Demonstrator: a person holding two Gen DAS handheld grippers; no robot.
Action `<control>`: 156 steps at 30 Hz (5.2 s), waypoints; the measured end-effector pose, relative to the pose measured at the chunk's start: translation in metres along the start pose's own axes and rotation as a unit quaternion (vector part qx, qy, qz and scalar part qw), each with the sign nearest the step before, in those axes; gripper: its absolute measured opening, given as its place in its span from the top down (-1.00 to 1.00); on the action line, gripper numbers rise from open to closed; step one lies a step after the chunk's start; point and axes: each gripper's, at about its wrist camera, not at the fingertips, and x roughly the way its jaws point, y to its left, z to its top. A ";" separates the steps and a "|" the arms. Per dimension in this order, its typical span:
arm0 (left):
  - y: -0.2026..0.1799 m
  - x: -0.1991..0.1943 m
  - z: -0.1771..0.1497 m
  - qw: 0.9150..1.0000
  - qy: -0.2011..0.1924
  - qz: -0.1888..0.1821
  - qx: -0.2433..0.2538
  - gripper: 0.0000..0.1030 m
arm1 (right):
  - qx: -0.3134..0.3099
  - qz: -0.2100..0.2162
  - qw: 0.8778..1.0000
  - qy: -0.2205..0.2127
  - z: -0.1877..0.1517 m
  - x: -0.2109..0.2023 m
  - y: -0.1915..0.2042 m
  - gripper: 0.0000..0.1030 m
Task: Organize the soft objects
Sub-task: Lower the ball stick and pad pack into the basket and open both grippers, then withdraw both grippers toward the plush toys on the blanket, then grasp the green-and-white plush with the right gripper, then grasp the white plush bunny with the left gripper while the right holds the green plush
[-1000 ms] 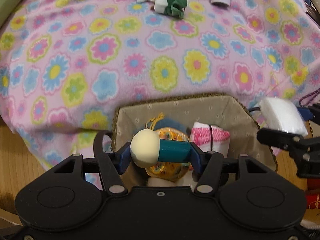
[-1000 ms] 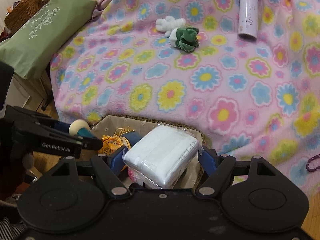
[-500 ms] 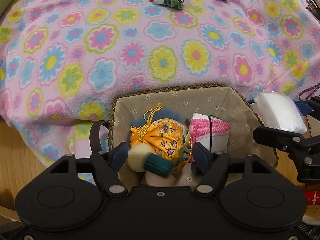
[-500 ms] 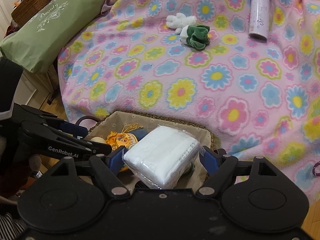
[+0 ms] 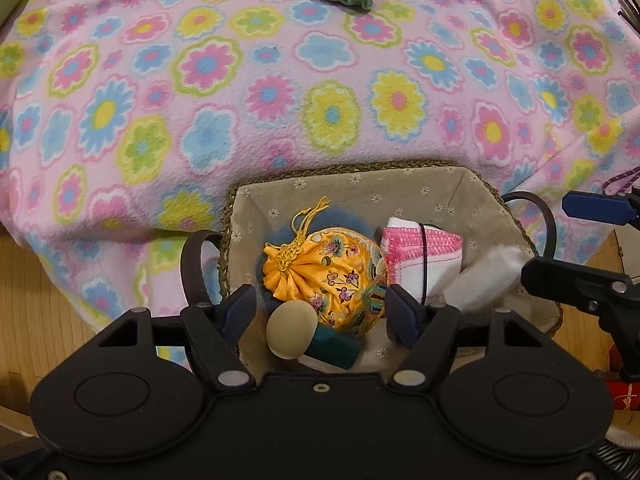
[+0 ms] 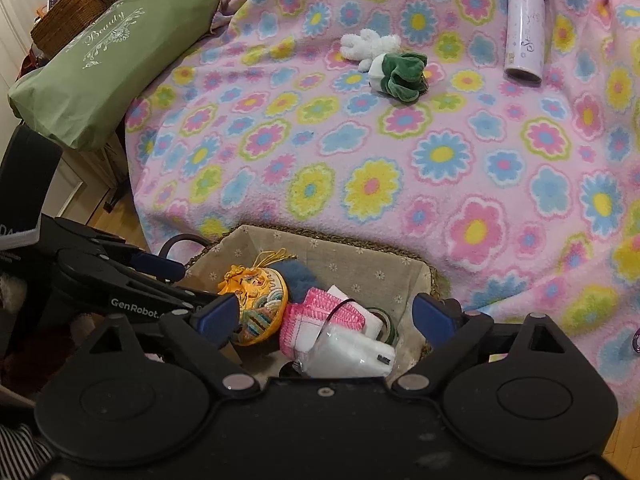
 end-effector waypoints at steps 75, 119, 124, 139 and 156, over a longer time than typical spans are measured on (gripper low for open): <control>0.107 0.117 0.206 0.940 -0.304 0.115 -0.107 -0.65 | 0.068 -0.176 0.963 -0.192 0.200 0.210 -0.041 -0.98; 0.106 0.122 0.210 0.944 -0.292 0.122 -0.094 -0.79 | 0.075 -0.234 0.956 -0.160 0.189 0.210 -0.121 -0.47; 0.105 0.119 0.215 0.948 -0.279 0.120 -0.092 -0.84 | 0.079 -0.230 0.956 -0.162 0.190 0.213 -0.121 -0.48; 0.054 0.097 0.270 0.937 -0.325 0.062 -0.116 -0.93 | 0.088 -0.221 0.957 -0.166 0.189 0.209 -0.123 -0.51; 0.001 0.150 0.306 0.945 -0.315 0.076 0.049 -0.95 | 0.096 -0.215 0.957 -0.168 0.189 0.208 -0.122 -0.56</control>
